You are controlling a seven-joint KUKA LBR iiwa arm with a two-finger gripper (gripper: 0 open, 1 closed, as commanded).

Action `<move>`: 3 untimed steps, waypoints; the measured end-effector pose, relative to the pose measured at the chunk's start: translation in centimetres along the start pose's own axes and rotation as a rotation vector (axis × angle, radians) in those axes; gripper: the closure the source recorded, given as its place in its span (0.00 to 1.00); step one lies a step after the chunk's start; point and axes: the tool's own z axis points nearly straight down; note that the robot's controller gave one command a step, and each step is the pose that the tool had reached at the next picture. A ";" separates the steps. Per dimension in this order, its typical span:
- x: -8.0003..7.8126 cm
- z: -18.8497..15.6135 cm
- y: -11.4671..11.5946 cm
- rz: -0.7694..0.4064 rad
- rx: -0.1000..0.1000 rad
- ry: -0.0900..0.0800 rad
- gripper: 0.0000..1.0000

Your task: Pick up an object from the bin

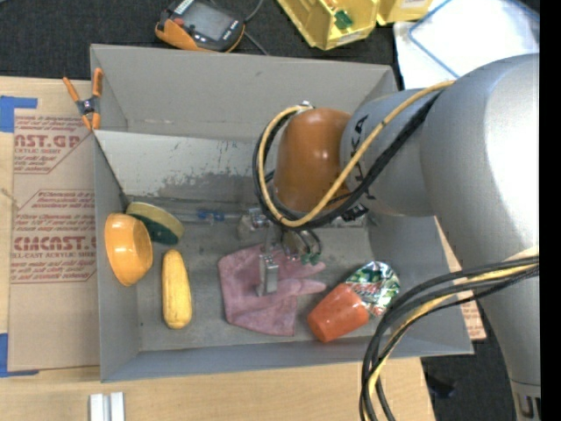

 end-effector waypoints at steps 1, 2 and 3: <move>-1.1 -0.5 -0.7 -0.083 -0.001 0.000 0.00; -1.2 -8.1 0.2 -0.141 0.000 -0.010 0.00; -0.3 -0.8 -2.8 -0.171 -0.001 0.014 0.00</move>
Offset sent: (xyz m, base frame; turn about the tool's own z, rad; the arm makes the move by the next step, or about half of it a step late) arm 0.0093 0.0029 0.0778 -0.1418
